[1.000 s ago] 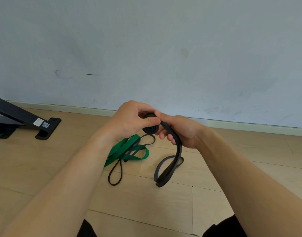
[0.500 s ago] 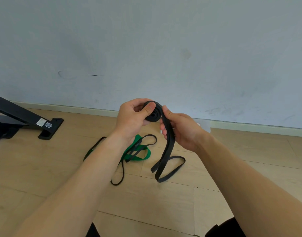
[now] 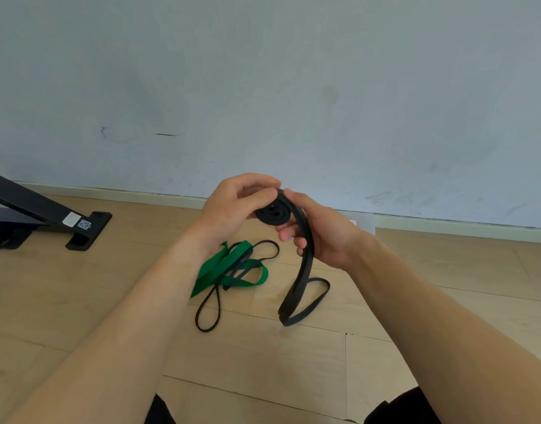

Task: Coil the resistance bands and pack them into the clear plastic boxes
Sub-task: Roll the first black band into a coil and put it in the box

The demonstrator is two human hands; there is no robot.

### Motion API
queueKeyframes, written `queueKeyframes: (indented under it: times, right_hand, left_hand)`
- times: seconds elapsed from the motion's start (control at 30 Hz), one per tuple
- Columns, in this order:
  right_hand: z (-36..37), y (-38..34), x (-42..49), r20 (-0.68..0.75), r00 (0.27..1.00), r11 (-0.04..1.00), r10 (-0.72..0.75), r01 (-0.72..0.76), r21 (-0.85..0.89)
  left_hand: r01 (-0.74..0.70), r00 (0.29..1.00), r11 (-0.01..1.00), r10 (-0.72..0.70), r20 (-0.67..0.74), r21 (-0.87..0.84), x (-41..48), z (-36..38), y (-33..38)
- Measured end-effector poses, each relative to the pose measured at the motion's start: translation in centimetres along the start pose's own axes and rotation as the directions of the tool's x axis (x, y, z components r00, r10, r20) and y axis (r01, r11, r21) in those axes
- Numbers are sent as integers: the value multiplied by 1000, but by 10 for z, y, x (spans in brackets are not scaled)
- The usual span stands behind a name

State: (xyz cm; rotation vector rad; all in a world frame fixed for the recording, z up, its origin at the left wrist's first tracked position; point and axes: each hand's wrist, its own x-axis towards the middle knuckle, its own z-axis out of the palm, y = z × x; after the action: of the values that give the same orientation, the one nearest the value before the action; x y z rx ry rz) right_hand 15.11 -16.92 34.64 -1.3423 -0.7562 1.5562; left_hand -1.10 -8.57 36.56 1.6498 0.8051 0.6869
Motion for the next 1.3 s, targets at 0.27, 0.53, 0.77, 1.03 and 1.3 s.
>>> queueKeyframes:
  times: [0.27,0.53,0.77,1.03,1.3]
  right_hand:
    - [-9,-3,2,27,999,940,46,-34,-338]
    - [-20,-8,-3,29,958,880,-285,274,-388]
    - [-7,4,-1,-63,866,715,-496,366,-596]
    - [10,20,11,-222,750,724,-623,445,-527]
    - [41,37,16,-353,674,732,-649,427,-530]
  left_hand:
    - [-50,988,932,-8,157,358,-1,-2,-1]
    - [-60,998,910,62,10,411,1,-6,-7]
    - [-62,991,953,94,-93,297,0,0,-7]
    - [52,971,997,-64,-231,-56,2,10,-11]
    - [138,916,759,-342,-209,-636,3,31,-12]
